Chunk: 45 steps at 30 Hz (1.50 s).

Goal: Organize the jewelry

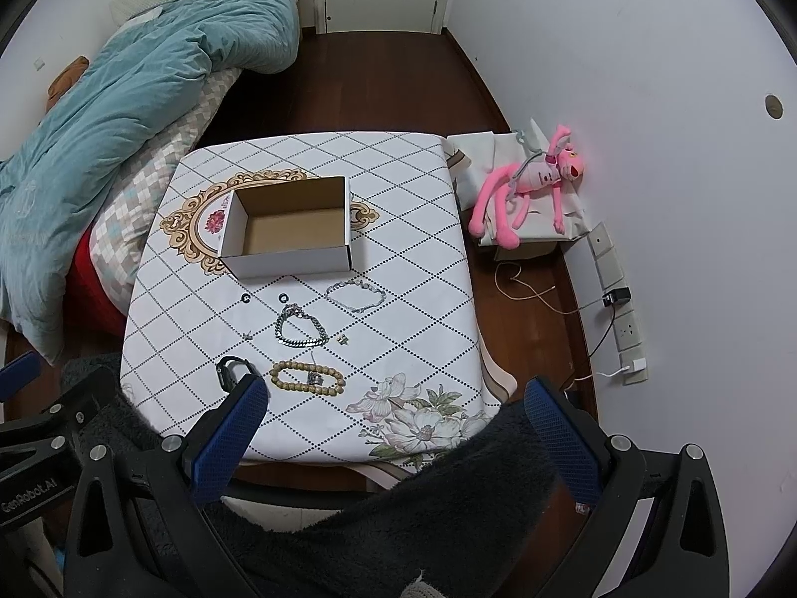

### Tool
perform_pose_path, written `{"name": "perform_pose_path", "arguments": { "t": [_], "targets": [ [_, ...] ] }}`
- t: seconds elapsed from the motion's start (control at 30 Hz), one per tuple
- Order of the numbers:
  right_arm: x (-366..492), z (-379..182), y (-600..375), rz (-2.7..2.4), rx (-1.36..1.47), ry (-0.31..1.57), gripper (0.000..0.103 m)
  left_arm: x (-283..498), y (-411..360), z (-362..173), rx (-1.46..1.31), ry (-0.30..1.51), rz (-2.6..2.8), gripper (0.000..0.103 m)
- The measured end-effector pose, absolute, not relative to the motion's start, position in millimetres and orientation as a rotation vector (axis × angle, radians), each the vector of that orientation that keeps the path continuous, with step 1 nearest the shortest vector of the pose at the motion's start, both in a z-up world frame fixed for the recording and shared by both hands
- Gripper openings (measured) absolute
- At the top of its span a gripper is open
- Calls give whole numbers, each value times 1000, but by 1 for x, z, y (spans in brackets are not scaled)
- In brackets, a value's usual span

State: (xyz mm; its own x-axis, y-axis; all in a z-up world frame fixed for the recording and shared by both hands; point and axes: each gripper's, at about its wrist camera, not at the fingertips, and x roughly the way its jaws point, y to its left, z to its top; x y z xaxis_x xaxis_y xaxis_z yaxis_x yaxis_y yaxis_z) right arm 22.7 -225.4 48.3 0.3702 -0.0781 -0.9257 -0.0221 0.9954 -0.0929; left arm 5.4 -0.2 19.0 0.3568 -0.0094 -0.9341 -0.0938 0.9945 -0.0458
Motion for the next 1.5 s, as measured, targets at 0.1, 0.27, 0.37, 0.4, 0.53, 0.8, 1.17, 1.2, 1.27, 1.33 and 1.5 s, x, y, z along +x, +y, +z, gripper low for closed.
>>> {"name": "perform_pose_path", "arguments": {
  "t": [0.1,0.27,0.37,0.4,0.53,0.8,1.17,1.2,1.27,1.33,1.5],
  "targets": [
    [30,45,-226,-32,-83,1189,103,16,2,12,-88,1176,84,103],
    [57,4,-221,-45,-81,1232,103,34,8,-22,-34,1171,159,103],
    [73,-28,-218,-51,-91,1273,103,44,13,-55,5,1211,188,103],
    [78,-42,-217,-50,-93,1298,103,47,14,-68,12,1232,194,103],
    [89,-98,-213,-43,-87,1386,102,52,19,-114,20,1311,186,102],
    [88,-191,-215,-50,-9,1546,85,55,10,-179,-11,1436,112,82],
    [82,-231,-209,-52,40,1611,60,56,-2,-215,-67,1515,52,48],
    [82,-233,-208,-50,38,1611,58,55,-1,-217,-72,1516,49,45],
    [81,-236,-205,-30,50,1609,51,56,1,-222,-82,1523,44,30],
    [80,-239,-200,-14,52,1616,44,56,4,-228,-90,1526,36,19],
    [78,-240,-186,-23,-19,1579,41,55,8,-235,-87,1506,28,10]
  ]
}}
